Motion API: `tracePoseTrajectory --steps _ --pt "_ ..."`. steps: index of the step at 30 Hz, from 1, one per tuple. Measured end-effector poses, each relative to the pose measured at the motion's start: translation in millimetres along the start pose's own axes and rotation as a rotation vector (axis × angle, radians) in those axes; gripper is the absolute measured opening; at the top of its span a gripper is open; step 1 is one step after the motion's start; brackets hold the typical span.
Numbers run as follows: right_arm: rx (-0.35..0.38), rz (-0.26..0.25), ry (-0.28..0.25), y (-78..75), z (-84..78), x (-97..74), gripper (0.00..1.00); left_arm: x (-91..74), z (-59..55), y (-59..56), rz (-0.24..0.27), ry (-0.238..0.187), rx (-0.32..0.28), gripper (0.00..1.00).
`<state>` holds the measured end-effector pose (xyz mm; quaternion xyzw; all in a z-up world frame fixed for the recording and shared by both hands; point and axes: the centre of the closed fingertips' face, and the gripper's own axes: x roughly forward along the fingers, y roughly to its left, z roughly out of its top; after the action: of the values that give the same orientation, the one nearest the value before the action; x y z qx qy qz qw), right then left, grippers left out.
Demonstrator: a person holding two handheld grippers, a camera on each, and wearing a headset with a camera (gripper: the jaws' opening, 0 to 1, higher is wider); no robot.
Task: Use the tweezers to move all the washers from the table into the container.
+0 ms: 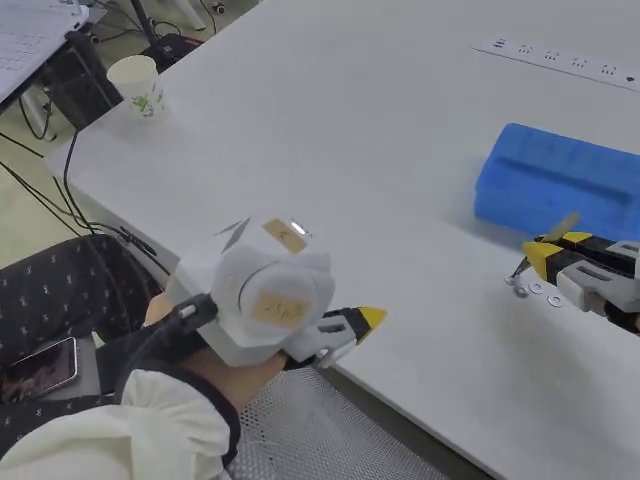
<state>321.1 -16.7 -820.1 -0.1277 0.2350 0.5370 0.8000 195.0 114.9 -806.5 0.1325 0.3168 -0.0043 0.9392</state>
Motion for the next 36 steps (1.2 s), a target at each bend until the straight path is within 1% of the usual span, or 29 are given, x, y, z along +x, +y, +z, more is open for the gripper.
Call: tracePoseTrajectory --steps 8,11,12,14,16,22,25,29,31,36 --pt "-0.024 0.002 -0.005 2.0 -1.3 0.6 0.03 1.2 -1.1 -0.8 -0.001 0.003 0.002 0.89" --pt "-0.042 -0.011 -0.008 0.4 -2.3 -0.4 0.02 1.7 -1.4 -0.8 0.000 0.004 0.003 0.89" --pt "-0.035 -0.020 -0.007 -0.9 -2.6 -0.8 0.02 1.7 -1.2 -0.7 0.000 0.003 0.002 0.89" --pt "0.015 -0.013 0.000 -0.5 -2.6 -0.6 0.02 1.5 -1.3 -0.8 0.001 0.004 0.003 0.89" --pt "-0.002 -0.019 0.001 -1.4 -2.4 -0.1 0.02 1.4 -1.3 -0.9 0.001 0.004 0.003 0.89" --pt "-0.035 -0.013 0.022 -0.5 -0.7 1.5 0.01 1.6 -1.7 -1.4 -0.001 0.010 0.007 0.88" --pt "-0.033 -0.008 0.016 0.7 3.0 0.1 0.01 1.7 -1.9 -1.7 -0.002 0.012 0.009 0.88" --pt "-0.030 -0.006 -0.002 0.9 12.4 -4.4 0.01 2.3 -2.5 -1.9 -0.003 0.017 0.010 0.88" --pt "-0.032 -0.005 -0.009 1.1 16.3 -6.5 0.01 2.2 -1.2 -1.6 -0.003 0.009 0.007 0.89" --pt "-0.036 -0.006 -0.023 1.8 23.4 -11.1 0.01 1.9 -1.9 -1.9 -0.004 0.013 0.011 0.89"
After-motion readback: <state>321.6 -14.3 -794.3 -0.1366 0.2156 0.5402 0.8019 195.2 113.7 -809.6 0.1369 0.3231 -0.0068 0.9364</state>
